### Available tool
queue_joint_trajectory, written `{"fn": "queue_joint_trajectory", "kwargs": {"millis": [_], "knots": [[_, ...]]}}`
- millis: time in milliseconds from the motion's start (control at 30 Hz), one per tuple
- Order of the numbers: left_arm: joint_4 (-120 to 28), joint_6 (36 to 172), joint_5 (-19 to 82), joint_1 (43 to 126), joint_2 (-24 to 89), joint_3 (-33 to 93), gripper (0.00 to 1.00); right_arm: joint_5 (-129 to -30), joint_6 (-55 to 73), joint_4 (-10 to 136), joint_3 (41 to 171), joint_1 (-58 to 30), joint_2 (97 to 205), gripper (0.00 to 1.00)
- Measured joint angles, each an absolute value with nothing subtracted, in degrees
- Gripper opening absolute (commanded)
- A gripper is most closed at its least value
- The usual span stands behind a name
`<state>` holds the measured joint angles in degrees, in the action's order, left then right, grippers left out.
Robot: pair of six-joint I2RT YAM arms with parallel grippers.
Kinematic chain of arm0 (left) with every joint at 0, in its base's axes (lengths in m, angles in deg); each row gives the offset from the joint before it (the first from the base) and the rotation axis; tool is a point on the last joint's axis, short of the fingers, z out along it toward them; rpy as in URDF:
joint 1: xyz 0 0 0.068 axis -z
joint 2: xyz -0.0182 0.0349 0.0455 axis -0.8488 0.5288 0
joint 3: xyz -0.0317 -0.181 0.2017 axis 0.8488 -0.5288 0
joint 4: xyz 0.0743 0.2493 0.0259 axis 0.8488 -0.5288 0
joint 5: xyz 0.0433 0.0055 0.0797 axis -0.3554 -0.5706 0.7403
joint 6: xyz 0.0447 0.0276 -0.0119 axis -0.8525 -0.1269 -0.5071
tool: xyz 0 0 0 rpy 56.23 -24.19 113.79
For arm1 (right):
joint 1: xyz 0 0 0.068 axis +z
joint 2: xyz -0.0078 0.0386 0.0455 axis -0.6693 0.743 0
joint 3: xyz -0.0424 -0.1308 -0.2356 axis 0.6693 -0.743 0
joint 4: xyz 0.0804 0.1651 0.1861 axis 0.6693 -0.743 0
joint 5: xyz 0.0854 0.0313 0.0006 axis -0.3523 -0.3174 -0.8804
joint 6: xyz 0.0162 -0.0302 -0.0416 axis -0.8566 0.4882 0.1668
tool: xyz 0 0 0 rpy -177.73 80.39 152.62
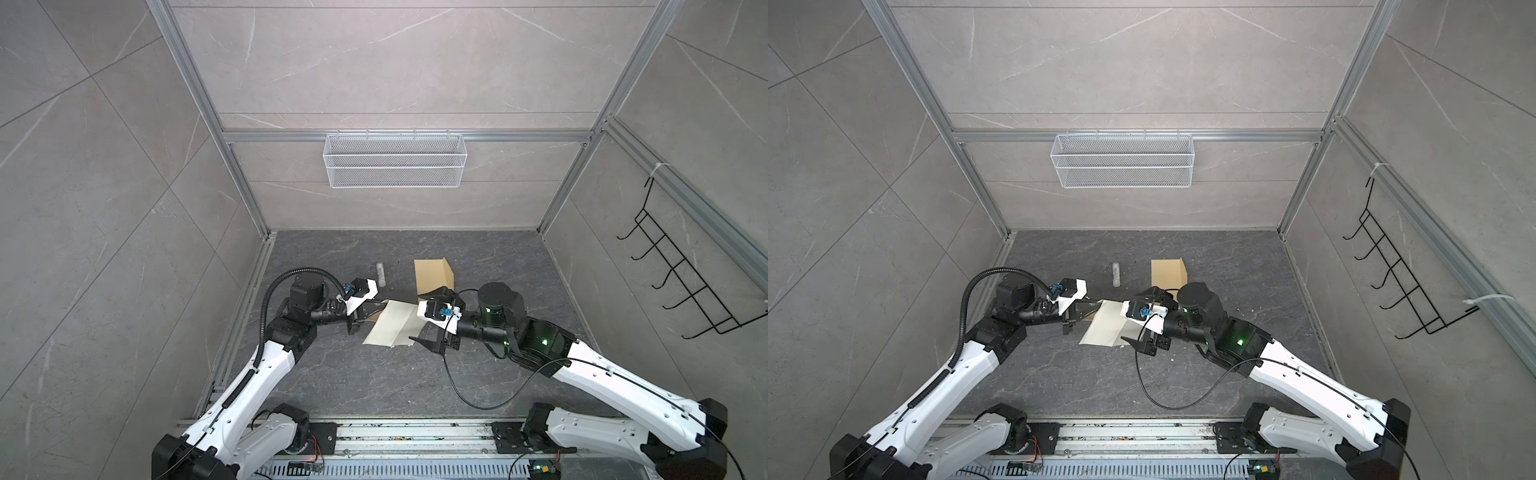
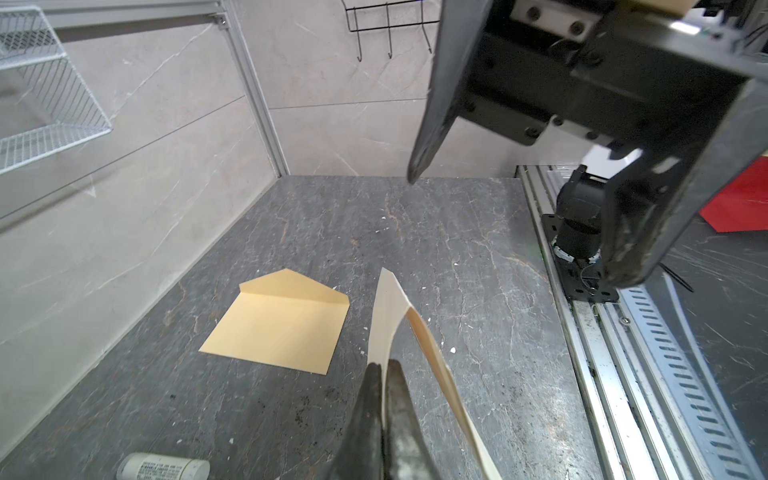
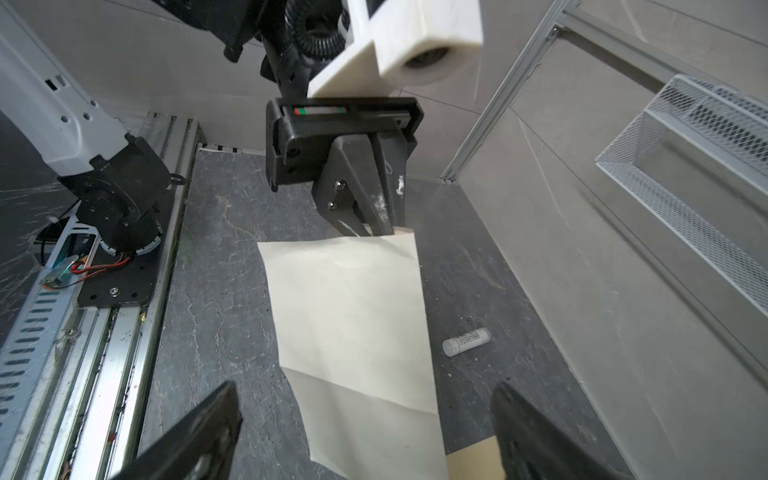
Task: Place the letter into the envelope and seal it
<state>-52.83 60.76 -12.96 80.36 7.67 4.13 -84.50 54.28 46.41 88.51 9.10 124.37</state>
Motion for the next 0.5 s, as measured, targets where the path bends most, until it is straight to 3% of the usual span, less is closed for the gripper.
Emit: {"fn": "queue_joint_trajectory", "kwargs": {"millis": [200, 500], "knots": [[-53.14, 58.25, -15.89, 80.62, 6.75, 2.86, 0.0, -88.41, 51.87, 46.46, 90.17, 6.1, 128.48, 0.57], [-53.62, 56.83, -17.6, 80.97, 6.25, 2.69, 0.0, -94.6, 50.41, 46.48, 91.26, 3.7, 131.39, 0.36]]}}
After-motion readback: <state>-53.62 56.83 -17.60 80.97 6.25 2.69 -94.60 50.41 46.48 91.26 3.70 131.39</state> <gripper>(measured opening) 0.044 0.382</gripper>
